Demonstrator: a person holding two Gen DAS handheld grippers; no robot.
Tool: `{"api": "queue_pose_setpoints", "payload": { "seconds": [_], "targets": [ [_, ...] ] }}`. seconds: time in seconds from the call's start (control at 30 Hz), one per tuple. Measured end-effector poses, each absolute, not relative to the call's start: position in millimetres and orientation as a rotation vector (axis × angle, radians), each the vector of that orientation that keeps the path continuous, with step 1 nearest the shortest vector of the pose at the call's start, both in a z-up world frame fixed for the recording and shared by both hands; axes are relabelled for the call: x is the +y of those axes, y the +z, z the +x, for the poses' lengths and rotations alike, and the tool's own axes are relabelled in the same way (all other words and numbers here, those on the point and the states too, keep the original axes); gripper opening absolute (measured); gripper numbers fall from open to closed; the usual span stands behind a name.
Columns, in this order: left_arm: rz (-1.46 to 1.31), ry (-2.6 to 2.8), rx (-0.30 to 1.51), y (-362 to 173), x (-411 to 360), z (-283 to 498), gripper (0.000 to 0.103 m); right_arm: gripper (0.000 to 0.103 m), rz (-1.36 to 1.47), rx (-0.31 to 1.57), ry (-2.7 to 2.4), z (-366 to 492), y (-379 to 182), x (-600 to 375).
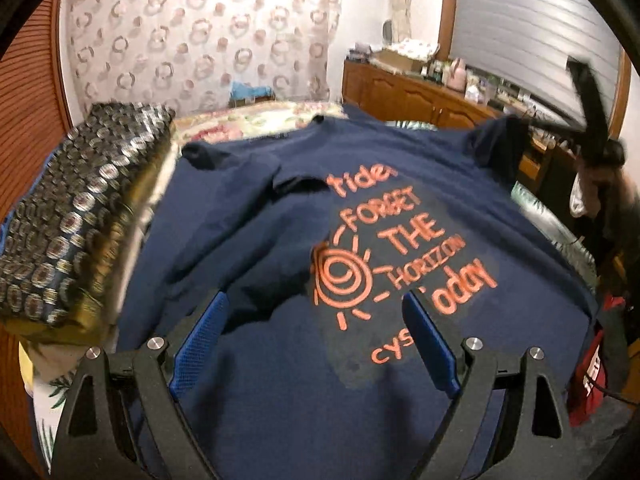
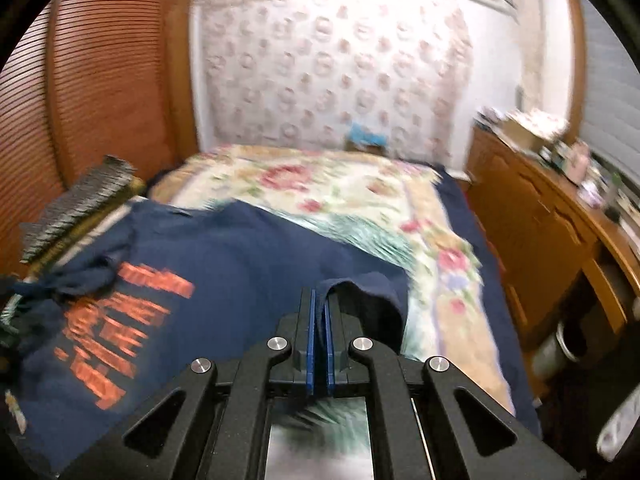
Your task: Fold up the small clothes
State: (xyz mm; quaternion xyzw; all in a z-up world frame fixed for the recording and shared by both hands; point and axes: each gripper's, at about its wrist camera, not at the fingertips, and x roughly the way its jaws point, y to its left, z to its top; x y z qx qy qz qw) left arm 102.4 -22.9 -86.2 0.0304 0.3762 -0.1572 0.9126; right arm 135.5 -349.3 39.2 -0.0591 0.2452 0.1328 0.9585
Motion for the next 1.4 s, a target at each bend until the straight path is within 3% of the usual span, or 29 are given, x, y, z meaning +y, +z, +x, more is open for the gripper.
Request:
{"api": "queue_pose_setpoints", "payload": {
  "seconds": [0.27,0.53,0.7,1.17,1.23,1.4],
  "targets": [
    [0.123,-0.301,0.924,-112.5,-34.0,118.3,0.092,0.004,-0.208,0.527,0.475,118.0,22.1,-273.8],
    [0.129,-0.286,0.934,-113.8,-33.3,116.9,0.100,0.031,-0.173,0.581,0.458,126.2,6.8,-305.6],
    [0.128,-0.275,0.938,-113.6,-34.7,120.3,0.102,0.037,-0.161,0.596,0.388,131.8,12.4,-324.9],
    [0.128,-0.276,0.938,-113.9,-34.5,121.4,0.102,0.037,-0.023,0.764,0.380,212.2,3.1,-297.7],
    [0.127,-0.276,0.938,-113.9,-34.5,121.5,0.102,0.011,-0.033,0.766,0.414,216.3,9.6,-289.8],
    [0.127,-0.275,0.938,-113.9,-34.4,121.6,0.102,0.011,-0.010,0.680,0.536,223.1,40.2,-270.5]
  ]
}}
